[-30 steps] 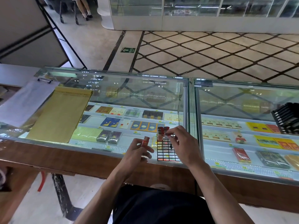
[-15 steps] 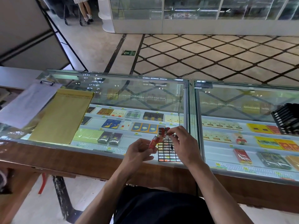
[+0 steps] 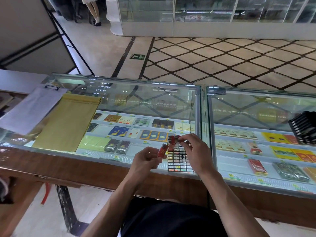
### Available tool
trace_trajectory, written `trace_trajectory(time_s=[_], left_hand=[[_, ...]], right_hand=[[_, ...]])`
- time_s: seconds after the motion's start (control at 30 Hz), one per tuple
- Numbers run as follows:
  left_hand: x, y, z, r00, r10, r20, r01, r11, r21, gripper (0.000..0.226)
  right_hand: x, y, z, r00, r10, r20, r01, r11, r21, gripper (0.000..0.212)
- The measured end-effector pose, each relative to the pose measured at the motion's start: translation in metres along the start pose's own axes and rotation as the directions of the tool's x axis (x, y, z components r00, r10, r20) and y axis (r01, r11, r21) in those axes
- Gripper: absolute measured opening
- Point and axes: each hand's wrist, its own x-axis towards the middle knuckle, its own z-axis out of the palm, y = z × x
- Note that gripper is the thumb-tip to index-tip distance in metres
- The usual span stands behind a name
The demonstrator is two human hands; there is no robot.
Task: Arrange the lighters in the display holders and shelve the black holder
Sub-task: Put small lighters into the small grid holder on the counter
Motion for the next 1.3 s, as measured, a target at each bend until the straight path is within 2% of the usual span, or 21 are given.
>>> trace_trajectory(time_s=[0.2,0.33,0.43,0.53,0.6,0.8,0.87,0.97,1.1,1.17,1.3], left_hand=[[0.002,-0.003,0.0,1.0,-0.002,-0.018,0.002,1.0,0.005,0.015],[-0.001,-0.005,0.002,1.0,0.006,-0.025,-0.006,1.0,-0.02,0.016],[-0.001,-0.003,0.004,0.999,0.029,-0.016,-0.029,1.0,-0.005,0.017],[0.001,0.0,0.007,0.998,0.057,-0.007,-0.056,0.998,0.027,0.015],[0.002,0.001,0.01,0.997,0.075,0.006,-0.075,0.995,0.059,0.014],[0.005,0.001,0.01,0.99,0.136,0.047,-0.143,0.961,0.235,0.013],[0.01,-0.001,0.007,0.983,0.177,0.057,-0.186,0.918,0.351,0.017],[0.017,-0.007,0.0,0.977,0.212,-0.001,-0.179,0.83,0.529,0.022],[0.016,-0.011,-0.002,0.97,0.241,0.011,-0.181,0.696,0.695,0.022],[0.014,-0.009,0.002,0.961,0.277,0.018,-0.185,0.591,0.785,0.025],[0.013,-0.005,0.007,0.945,0.322,0.052,-0.157,0.308,0.938,0.035]], right_hand=[[-0.003,0.006,0.003,0.997,-0.079,-0.014,0.077,0.991,-0.109,0.017],[-0.005,0.001,0.0,0.991,-0.128,-0.041,0.12,0.98,-0.157,0.03],[-0.007,-0.01,-0.012,0.989,-0.129,-0.073,0.129,0.992,-0.006,0.024],[-0.007,-0.023,-0.012,0.995,-0.039,0.095,0.017,0.973,0.228,0.025],[-0.007,-0.024,-0.005,0.991,-0.03,0.129,-0.002,0.97,0.241,0.024],[-0.011,-0.019,-0.003,0.992,0.086,0.096,-0.117,0.917,0.382,0.019],[-0.013,-0.015,-0.005,0.996,0.076,0.054,-0.09,0.923,0.374,0.017],[-0.012,-0.005,-0.008,0.998,-0.064,-0.023,0.067,0.971,0.227,0.015],[-0.01,0.002,-0.003,0.989,-0.146,0.016,0.143,0.982,0.126,0.014],[-0.01,0.002,0.0,0.984,-0.171,0.043,0.166,0.981,0.104,0.015],[-0.008,0.001,0.001,0.978,-0.201,0.06,0.198,0.978,0.064,0.016]])
